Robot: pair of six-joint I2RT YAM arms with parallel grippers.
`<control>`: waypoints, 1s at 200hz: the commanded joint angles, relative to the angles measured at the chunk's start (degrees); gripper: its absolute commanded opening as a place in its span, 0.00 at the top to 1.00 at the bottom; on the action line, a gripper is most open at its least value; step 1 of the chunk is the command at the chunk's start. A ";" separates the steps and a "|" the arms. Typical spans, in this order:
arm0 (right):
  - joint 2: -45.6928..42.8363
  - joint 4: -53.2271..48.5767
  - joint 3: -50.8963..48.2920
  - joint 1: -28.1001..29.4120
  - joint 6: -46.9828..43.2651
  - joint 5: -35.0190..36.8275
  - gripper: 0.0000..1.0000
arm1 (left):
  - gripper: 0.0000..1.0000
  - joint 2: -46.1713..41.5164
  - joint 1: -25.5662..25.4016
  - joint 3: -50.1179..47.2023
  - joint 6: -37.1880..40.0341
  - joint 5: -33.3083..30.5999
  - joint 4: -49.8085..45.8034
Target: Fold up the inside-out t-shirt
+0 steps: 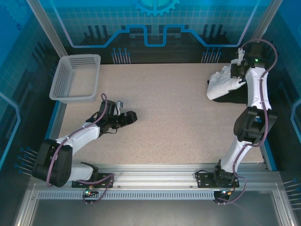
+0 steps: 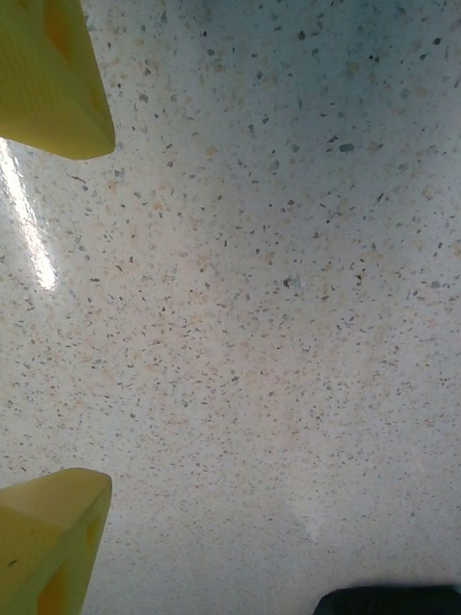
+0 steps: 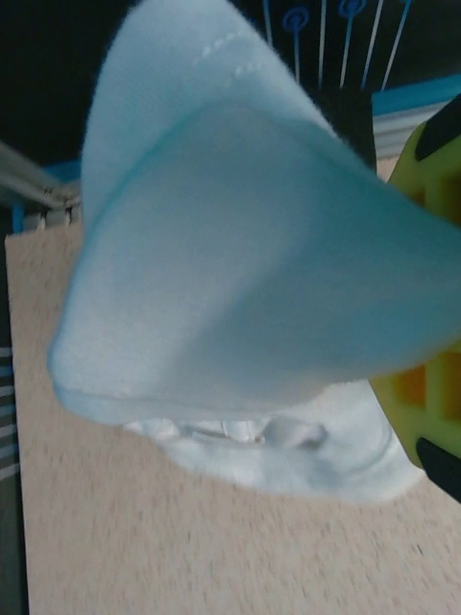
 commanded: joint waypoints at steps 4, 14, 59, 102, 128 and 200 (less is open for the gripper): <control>5.17 6.55 -0.71 -1.83 -0.82 6.73 1.00 | 0.15 0.64 0.02 2.03 1.89 1.11 -0.75; 6.90 8.11 -0.63 -2.08 -1.41 8.98 1.00 | 0.15 0.63 0.02 2.11 2.12 1.02 -1.11; 14.23 13.62 2.20 -2.00 -4.08 18.65 0.87 | 0.15 1.99 -0.37 3.33 1.95 1.02 -1.77; 21.52 10.21 10.23 -1.45 -2.92 26.45 0.52 | 0.15 4.02 -0.91 4.49 1.81 0.83 -1.79; 19.97 9.72 10.36 -0.83 -1.41 28.23 0.35 | 0.15 4.26 -0.95 4.71 1.93 0.72 -2.07; 4.58 8.65 0.97 2.88 2.72 22.57 0.20 | 0.15 0.02 -0.95 3.11 2.49 0.04 -2.27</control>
